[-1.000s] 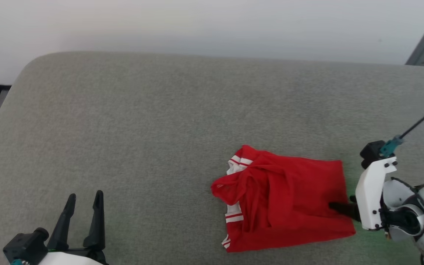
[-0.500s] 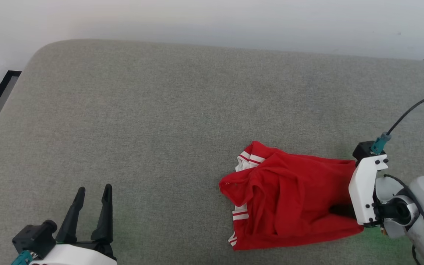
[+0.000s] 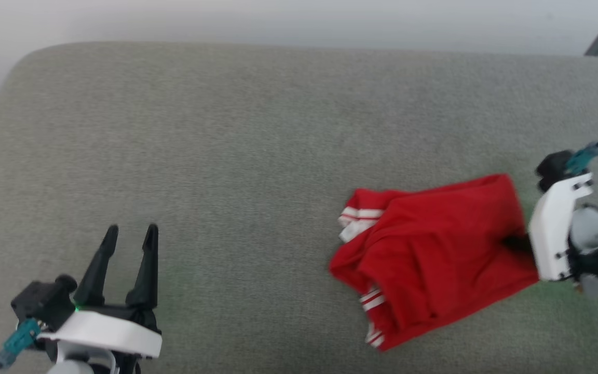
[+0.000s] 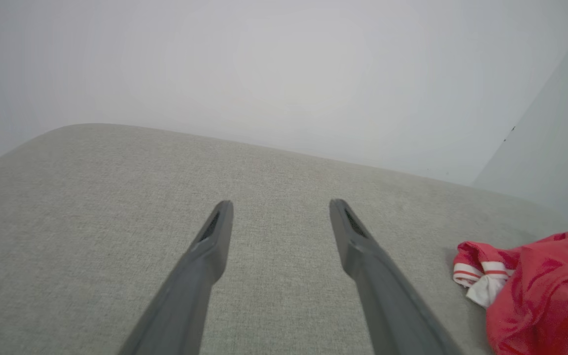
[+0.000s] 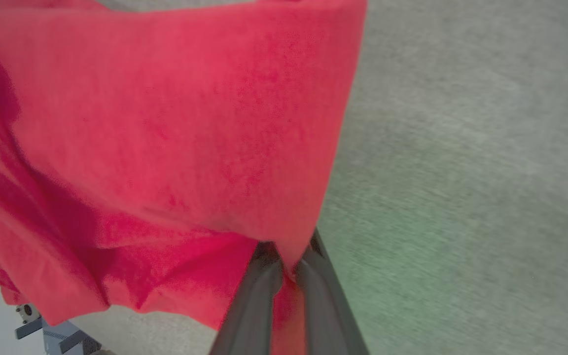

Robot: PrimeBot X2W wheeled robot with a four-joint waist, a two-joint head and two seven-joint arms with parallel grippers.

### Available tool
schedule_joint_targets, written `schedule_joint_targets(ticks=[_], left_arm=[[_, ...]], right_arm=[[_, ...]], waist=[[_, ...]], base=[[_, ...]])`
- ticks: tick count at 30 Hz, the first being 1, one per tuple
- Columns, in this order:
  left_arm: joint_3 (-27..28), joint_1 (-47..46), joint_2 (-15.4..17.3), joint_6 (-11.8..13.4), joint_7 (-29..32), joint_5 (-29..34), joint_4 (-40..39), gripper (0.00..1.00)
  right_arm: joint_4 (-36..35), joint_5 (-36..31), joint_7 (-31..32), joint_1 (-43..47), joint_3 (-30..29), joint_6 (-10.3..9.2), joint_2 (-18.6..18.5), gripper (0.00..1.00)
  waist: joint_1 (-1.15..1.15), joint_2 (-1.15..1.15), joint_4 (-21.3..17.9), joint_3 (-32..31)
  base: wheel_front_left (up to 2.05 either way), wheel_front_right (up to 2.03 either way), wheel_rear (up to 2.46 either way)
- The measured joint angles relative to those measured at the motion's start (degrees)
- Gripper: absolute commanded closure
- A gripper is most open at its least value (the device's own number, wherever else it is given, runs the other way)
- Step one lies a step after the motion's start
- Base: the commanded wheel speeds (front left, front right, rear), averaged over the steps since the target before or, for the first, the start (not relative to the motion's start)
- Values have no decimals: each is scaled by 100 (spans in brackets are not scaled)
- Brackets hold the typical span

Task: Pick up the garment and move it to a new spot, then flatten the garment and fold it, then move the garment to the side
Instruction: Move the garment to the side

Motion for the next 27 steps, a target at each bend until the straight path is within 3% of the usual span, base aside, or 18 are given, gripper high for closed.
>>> schedule_joint_targets(ticks=[12, 27], left_arm=[[-517, -892, 142, 0, 0, 162, -103, 0], [-1623, -2400, 346, 0, 1, 250, 25, 0]], right_arm=[[-179, -754, -456, -395, -710, 0, -527, 100], [298, -2157, -1530, -1235, -1501, 0, -669, 100]], waist=[[0, 0, -465, 390], [0, 0, -1241, 1119]], base=[[0, 0, 0], [0, 0, 0]])
